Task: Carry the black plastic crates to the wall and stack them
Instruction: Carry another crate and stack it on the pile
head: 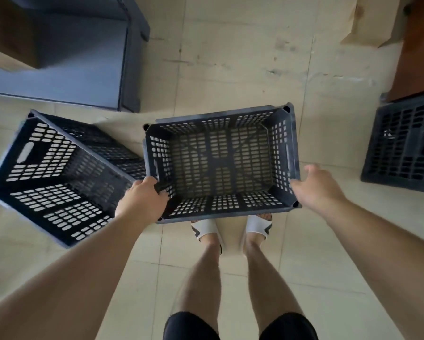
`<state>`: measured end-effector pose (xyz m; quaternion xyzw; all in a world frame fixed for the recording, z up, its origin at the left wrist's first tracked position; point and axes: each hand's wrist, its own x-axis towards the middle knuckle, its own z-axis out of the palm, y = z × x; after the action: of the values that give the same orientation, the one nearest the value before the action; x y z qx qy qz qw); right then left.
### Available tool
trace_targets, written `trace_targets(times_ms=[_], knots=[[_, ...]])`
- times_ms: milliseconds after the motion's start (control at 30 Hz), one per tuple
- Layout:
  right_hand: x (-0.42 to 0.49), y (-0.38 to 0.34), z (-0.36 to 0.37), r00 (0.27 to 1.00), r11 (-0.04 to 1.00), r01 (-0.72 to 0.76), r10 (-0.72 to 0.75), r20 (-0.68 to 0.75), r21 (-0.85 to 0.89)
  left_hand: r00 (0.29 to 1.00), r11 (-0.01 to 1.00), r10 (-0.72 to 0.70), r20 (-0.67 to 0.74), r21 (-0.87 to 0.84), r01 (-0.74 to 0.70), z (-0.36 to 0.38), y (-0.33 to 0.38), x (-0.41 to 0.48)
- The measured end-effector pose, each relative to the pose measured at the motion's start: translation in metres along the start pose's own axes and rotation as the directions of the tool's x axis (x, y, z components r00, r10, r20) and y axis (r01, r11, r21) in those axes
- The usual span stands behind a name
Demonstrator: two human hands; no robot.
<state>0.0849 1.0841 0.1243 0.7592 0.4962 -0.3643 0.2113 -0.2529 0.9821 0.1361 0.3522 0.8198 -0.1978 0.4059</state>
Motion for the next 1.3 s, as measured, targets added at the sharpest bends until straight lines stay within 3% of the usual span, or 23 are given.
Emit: trace_targets(times_ms=[333, 533, 833, 967, 1100, 1300], knots=[[0.097, 0.014, 0.07, 0.993, 0.997, -0.069, 0.07, -0.099, 0.015, 0.966, 0.956, -0.232, -0.118, -0.214, 0.203, 0.051, 0.005, 0.11], [0.143, 0.006, 0.084, 0.992, 0.996, -0.063, 0.07, -0.104, 0.065, 0.925, 0.852, -0.36, -0.122, -0.447, 0.273, 0.063, 0.001, 0.152], [0.203, 0.017, 0.097, 0.99, 0.956, -0.083, 0.112, -0.089, 0.283, 0.902, 0.863, -0.4, -0.164, -0.398, 0.311, 0.082, 0.008, 0.172], [0.204, 0.021, 0.097, 0.989, 0.958, -0.077, 0.108, -0.099, 0.275, 0.913, 0.854, -0.39, -0.121, -0.42, 0.309, 0.074, 0.007, 0.173], [0.203, 0.031, 0.088, 0.982, 0.968, -0.111, 0.141, -0.127, 0.223, 0.94, 0.781, -0.338, -0.048, -0.572, 0.251, 0.07, 0.004, 0.175], [0.19, 0.076, 0.062, 0.969, 0.934, -0.16, 0.21, -0.13, 0.321, 0.96, 0.654, -0.265, 0.087, -0.716, 0.245, 0.074, 0.028, 0.147]])
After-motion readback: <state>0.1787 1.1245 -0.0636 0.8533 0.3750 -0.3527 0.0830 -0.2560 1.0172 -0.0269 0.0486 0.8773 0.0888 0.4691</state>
